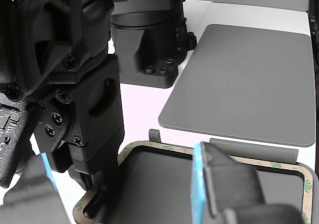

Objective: Move top rectangular frame to the holder.

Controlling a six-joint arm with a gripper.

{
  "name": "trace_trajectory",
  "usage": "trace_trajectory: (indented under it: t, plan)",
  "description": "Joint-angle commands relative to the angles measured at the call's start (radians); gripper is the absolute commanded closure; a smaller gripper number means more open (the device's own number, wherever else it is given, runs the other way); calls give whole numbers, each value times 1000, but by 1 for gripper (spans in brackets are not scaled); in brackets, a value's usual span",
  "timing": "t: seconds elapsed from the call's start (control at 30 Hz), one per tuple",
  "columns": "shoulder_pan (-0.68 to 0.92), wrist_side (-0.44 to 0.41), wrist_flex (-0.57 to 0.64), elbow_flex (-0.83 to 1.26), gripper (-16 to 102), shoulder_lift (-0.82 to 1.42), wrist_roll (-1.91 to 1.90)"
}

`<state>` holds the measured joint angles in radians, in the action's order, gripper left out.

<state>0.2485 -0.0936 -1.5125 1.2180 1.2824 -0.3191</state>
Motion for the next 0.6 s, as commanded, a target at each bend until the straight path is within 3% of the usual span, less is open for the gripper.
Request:
trace_trajectory:
  t: [0.0, 0.57]
  plan:
    - [-15, 0, -3, -26, 97, 20, -6]
    - [-11, 11, -21, -44, 97, 12, 28]
